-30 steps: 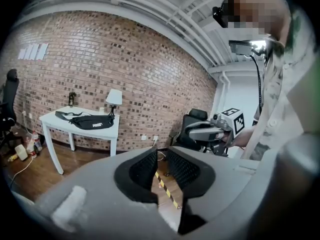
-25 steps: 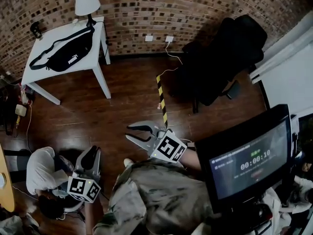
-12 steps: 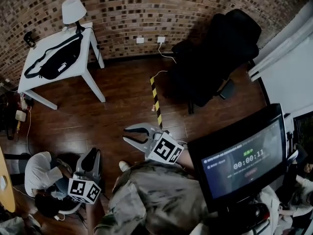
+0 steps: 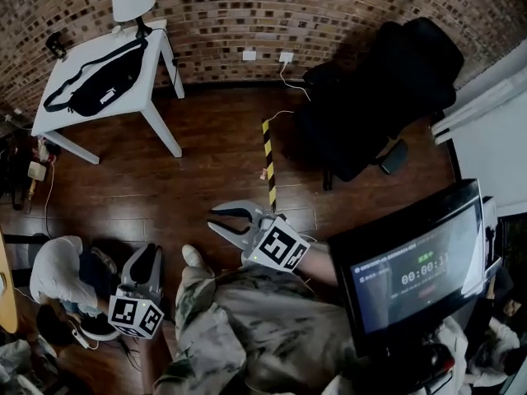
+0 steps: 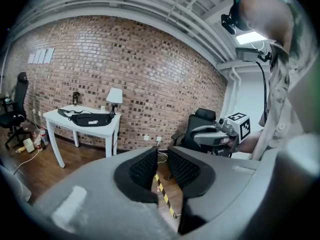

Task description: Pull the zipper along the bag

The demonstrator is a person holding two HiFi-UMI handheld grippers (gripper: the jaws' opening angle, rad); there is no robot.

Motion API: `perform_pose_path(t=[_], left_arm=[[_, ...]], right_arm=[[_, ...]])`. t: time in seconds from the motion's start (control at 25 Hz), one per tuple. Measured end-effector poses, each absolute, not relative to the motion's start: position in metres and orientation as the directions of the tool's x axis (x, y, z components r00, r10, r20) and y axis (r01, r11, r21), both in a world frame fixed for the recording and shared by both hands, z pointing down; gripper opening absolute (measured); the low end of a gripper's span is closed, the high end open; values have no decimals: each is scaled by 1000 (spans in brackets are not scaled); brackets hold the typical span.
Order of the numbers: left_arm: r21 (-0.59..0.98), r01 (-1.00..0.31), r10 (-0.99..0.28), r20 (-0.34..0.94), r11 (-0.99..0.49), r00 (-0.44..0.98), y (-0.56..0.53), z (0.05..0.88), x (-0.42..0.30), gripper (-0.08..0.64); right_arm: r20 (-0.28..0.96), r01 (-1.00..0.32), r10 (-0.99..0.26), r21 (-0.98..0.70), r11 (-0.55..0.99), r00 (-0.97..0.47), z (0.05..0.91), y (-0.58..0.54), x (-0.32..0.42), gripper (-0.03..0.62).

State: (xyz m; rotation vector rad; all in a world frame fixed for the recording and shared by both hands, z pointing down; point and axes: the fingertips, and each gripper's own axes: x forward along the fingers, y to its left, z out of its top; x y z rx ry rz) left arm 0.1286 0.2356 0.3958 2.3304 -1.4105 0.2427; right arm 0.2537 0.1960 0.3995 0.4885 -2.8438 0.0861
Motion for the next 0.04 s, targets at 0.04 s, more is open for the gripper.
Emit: perform_pose_path(t=[0.04], left_arm=[[248, -877, -807, 349, -411, 477, 230, 399, 128, 67]], right_arm=[[260, -343, -328, -15, 939, -908, 402, 190, 256, 67]])
